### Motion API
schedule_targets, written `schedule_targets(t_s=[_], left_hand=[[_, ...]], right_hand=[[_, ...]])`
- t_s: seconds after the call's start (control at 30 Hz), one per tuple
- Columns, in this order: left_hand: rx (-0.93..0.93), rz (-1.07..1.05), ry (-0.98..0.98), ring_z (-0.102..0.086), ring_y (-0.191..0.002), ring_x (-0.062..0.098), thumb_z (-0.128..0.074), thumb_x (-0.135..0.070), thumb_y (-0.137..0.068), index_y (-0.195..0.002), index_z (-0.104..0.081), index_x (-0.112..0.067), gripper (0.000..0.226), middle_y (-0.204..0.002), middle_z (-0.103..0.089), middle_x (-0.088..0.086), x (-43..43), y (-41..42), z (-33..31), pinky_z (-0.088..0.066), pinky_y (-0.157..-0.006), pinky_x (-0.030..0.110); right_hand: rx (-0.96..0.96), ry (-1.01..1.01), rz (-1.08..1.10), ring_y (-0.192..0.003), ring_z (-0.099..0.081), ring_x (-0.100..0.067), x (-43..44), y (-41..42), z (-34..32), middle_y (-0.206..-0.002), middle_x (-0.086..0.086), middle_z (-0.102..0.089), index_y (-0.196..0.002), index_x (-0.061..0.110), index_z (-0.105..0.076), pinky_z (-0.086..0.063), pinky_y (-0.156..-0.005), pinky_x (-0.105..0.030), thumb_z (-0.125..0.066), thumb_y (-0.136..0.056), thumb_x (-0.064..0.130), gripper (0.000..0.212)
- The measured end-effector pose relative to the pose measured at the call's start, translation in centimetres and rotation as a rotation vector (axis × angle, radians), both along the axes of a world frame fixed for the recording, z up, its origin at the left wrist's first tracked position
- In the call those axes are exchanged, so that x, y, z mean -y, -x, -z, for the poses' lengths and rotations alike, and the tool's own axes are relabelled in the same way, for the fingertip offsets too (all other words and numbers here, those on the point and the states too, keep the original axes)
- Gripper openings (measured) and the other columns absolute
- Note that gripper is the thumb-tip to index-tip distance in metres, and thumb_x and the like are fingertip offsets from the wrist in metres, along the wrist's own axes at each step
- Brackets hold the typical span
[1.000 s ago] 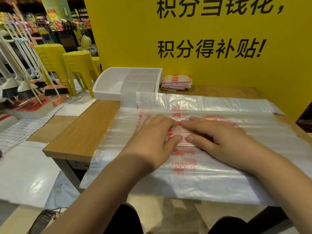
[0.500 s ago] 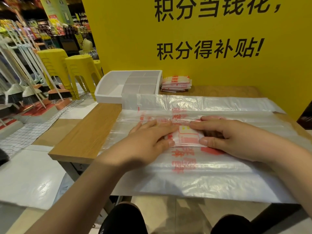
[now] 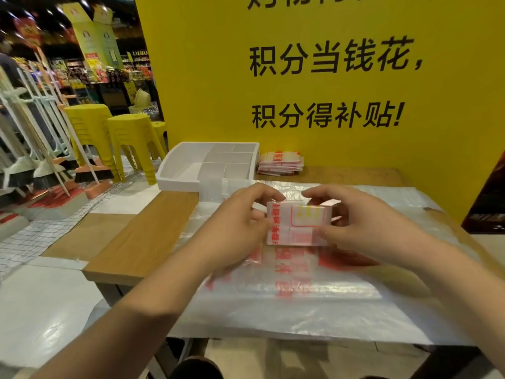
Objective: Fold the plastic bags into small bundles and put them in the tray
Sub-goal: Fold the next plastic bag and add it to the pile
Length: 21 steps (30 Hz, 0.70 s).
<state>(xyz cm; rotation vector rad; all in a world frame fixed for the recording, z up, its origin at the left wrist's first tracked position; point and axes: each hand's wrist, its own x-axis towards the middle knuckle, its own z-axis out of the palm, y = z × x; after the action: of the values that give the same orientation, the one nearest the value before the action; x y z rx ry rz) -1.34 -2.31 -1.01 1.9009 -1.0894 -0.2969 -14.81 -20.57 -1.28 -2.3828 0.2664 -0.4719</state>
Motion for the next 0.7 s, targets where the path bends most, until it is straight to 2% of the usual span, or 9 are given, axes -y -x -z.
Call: schedule_targets(t_s=[0.07, 0.13, 0.27, 0.4, 0.47, 0.53, 0.57, 0.63, 0.7], left_hand=[[-0.110, 0.030, 0.039, -0.073, -0.085, 0.009, -0.059, -0.008, -0.098, -0.111, -0.062, -0.037, 0.032, -0.110, -0.068, -0.011, 0.1, -0.4, -1.1, -0.062, -0.074, 0.036], [-0.226, 0.082, 0.131, -0.074, -0.092, 0.018, -0.060, -0.003, -0.097, -0.113, -0.064, -0.030, 0.031, -0.114, -0.069, -0.007, 0.3, -1.2, -2.4, -0.061, -0.085, 0.040], [-0.277, 0.072, 0.232, -0.072, -0.094, 0.016, -0.061, 0.002, -0.094, -0.115, -0.064, -0.019, 0.030, -0.119, -0.068, 0.006, 2.6, -3.9, -4.6, -0.061, -0.075, 0.032], [-0.448, -0.012, 0.266, -0.070, -0.095, 0.023, -0.064, 0.001, -0.093, -0.110, -0.062, -0.013, 0.022, -0.112, -0.071, 0.016, 6.8, -8.0, -5.6, -0.053, -0.097, 0.045], [-0.419, -0.064, 0.270, -0.072, -0.089, 0.019, -0.067, -0.004, -0.093, -0.108, -0.063, -0.011, 0.017, -0.110, -0.071, 0.014, 8.9, -10.0, -5.7, -0.060, -0.088, 0.037], [-0.209, -0.117, 0.201, -0.071, -0.087, 0.013, -0.066, -0.011, -0.095, -0.108, -0.064, -0.011, 0.014, -0.112, -0.069, 0.007, 10.9, -11.9, -5.6, -0.061, -0.070, 0.026], [-0.007, -0.139, 0.120, -0.068, -0.091, 0.011, -0.064, -0.015, -0.096, -0.108, -0.066, -0.014, 0.012, -0.114, -0.067, 0.002, 11.8, -13.0, -5.4, -0.058, -0.069, 0.026], [0.463, -0.144, -0.119, -0.059, -0.109, 0.015, -0.059, -0.020, -0.098, -0.111, -0.067, -0.025, 0.015, -0.123, -0.062, -0.003, 13.3, -14.9, -4.9, -0.049, -0.085, 0.031], [0.770, -0.112, -0.336, -0.045, -0.130, 0.020, -0.052, -0.020, -0.100, -0.120, -0.064, -0.033, 0.027, -0.134, -0.057, -0.003, 14.5, -16.4, -4.3, -0.034, -0.108, 0.040]], right_hand=[[0.043, -0.149, 0.002, -0.084, -0.069, -0.001, 0.2, 0.0, -0.9, -0.112, 0.019, -0.068, -0.121, 0.042, -0.062, -0.054, -0.066, -0.020, -0.078, -0.085, 0.016, 0.047], [0.057, -0.316, -0.015, -0.087, -0.072, -0.008, 0.9, -0.3, -2.2, -0.104, 0.012, -0.074, -0.119, 0.033, -0.065, -0.055, -0.071, -0.024, -0.076, -0.087, 0.020, 0.036], [0.029, -0.473, -0.030, -0.075, -0.063, -0.013, 2.8, -3.0, -4.2, -0.082, -0.004, -0.067, -0.104, -0.001, -0.062, -0.057, -0.070, -0.028, -0.068, -0.093, 0.022, 0.025], [0.036, -0.623, 0.051, -0.069, -0.064, -0.010, 4.9, -7.7, -5.8, -0.082, -0.002, -0.069, -0.091, 0.011, -0.063, -0.056, -0.062, -0.025, -0.064, -0.095, 0.016, 0.006], [0.055, -0.656, 0.132, -0.062, -0.066, -0.009, 6.4, -10.6, -5.9, -0.083, -0.004, -0.070, -0.092, 0.011, -0.063, -0.056, -0.059, -0.026, -0.064, -0.094, 0.014, 0.004], [0.071, -0.677, 0.251, -0.061, -0.064, -0.012, 8.1, -13.5, -5.5, -0.087, -0.007, -0.068, -0.103, 0.009, -0.062, -0.053, -0.054, -0.025, -0.065, -0.093, 0.013, 0.011], [0.068, -0.671, 0.310, -0.064, -0.062, -0.015, 9.0, -14.9, -5.1, -0.088, -0.009, -0.066, -0.105, 0.008, -0.062, -0.052, -0.053, -0.026, -0.066, -0.092, 0.013, 0.014], [0.020, -0.609, 0.380, -0.068, -0.057, -0.019, 10.4, -17.3, -4.4, -0.085, -0.010, -0.062, -0.101, 0.009, -0.061, -0.048, -0.054, -0.027, -0.066, -0.092, 0.015, 0.012], [-0.027, -0.552, 0.427, -0.067, -0.053, -0.019, 11.5, -19.3, -3.7, -0.080, -0.008, -0.058, -0.096, 0.009, -0.059, -0.047, -0.056, -0.027, -0.066, -0.091, 0.017, 0.011]])
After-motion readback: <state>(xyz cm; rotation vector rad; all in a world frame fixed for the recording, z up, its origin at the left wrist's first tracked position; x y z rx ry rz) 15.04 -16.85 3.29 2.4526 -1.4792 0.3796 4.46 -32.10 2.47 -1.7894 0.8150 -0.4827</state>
